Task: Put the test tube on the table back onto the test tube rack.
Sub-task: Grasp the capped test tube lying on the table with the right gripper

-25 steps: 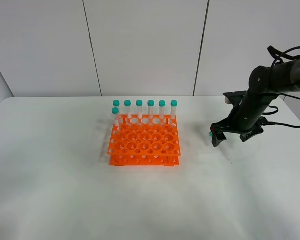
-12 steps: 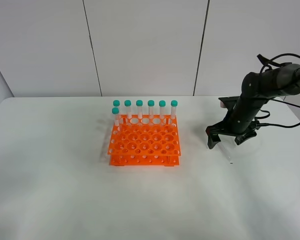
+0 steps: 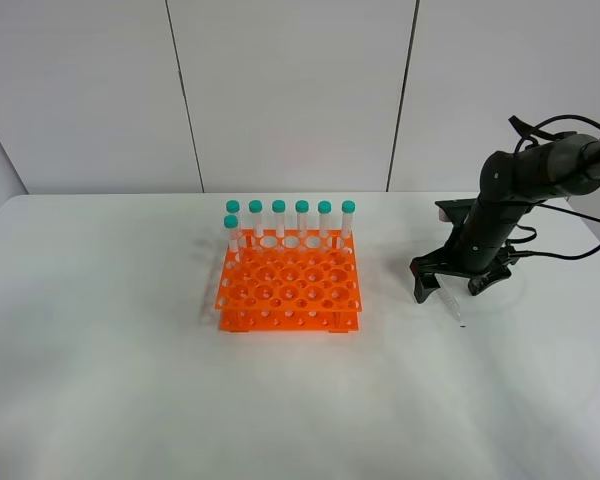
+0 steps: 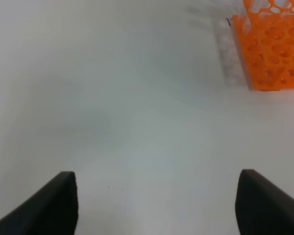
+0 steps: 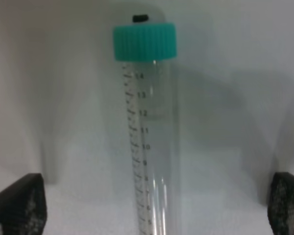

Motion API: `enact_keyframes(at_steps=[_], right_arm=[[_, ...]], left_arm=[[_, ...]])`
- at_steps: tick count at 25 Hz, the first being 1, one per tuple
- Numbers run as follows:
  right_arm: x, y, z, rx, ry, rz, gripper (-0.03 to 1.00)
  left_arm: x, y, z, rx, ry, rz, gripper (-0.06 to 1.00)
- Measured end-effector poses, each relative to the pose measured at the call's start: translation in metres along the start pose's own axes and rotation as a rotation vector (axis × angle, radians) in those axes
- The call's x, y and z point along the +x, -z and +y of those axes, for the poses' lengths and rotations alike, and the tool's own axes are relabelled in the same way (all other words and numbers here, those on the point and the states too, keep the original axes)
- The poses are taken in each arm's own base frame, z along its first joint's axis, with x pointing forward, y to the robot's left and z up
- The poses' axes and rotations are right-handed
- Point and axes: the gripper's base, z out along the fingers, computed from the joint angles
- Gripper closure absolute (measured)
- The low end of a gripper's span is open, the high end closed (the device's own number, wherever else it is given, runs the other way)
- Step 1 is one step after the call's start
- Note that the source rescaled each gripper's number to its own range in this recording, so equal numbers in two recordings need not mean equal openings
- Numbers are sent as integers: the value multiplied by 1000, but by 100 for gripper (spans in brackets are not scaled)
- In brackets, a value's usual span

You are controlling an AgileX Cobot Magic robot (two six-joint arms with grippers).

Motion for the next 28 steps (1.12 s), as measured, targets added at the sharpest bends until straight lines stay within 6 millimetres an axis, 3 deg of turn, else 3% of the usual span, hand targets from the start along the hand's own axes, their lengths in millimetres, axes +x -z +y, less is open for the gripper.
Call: enact_keyframes(at_steps=[28], right_arm=[[0,0,1,48,4,5,-3]], left_arm=[[0,0,0,0,0,0,-2]])
